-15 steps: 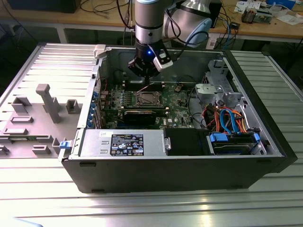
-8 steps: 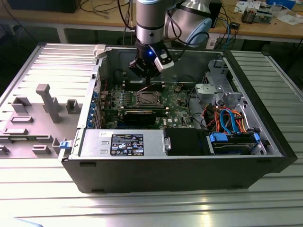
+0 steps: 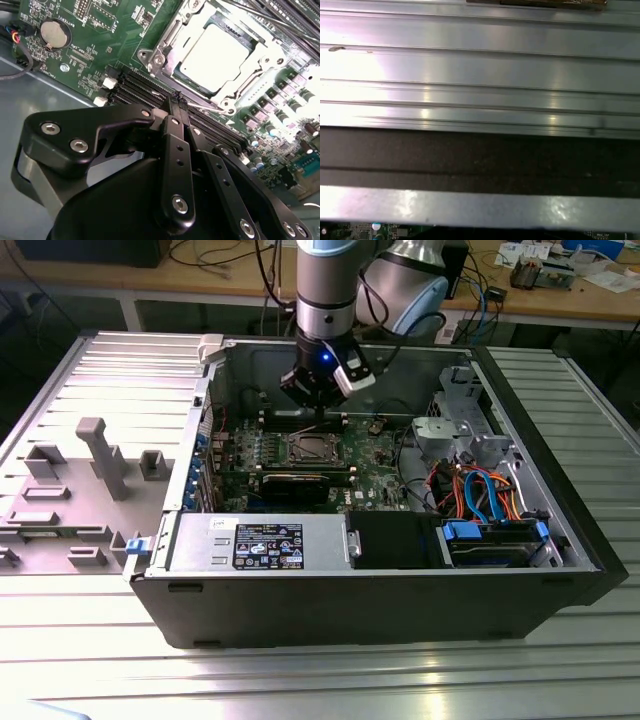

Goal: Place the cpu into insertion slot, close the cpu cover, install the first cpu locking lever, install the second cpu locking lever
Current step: 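Install the first cpu locking lever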

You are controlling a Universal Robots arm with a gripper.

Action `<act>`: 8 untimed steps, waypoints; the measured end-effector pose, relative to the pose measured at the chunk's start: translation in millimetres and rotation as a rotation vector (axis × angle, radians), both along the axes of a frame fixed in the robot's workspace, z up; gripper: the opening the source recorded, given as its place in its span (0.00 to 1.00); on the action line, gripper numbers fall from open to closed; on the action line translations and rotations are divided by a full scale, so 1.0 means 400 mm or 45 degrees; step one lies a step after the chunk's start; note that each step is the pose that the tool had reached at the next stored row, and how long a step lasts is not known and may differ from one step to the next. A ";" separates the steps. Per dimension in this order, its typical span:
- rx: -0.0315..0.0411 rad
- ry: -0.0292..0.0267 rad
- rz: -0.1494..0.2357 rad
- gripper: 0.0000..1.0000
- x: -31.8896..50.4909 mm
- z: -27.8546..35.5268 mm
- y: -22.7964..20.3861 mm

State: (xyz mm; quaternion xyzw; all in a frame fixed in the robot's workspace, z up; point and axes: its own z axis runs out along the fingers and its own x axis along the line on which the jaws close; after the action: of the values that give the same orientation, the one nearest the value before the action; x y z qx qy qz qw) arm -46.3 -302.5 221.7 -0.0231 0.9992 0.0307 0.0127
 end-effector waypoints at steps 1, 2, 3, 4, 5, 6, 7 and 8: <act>0.0001 0.0000 0.000 0.11 0.000 -0.002 0.000; 0.0000 0.0000 0.000 0.11 0.002 -0.004 0.000; 0.0001 -0.0001 0.000 0.11 0.002 -0.007 0.000; 0.0000 0.0001 0.000 0.11 0.004 -0.011 0.000; 0.0000 0.0001 0.000 0.11 0.005 -0.014 0.000; -0.0001 0.0000 0.000 0.11 0.008 -0.020 0.000; -0.0001 0.0001 0.000 0.11 0.011 -0.024 0.000; 0.0000 0.0000 0.000 0.11 0.012 -0.027 0.000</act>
State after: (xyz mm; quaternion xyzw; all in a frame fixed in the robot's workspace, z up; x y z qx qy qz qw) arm -41.3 -302.5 210.9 -0.0231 0.9992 0.0307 0.0127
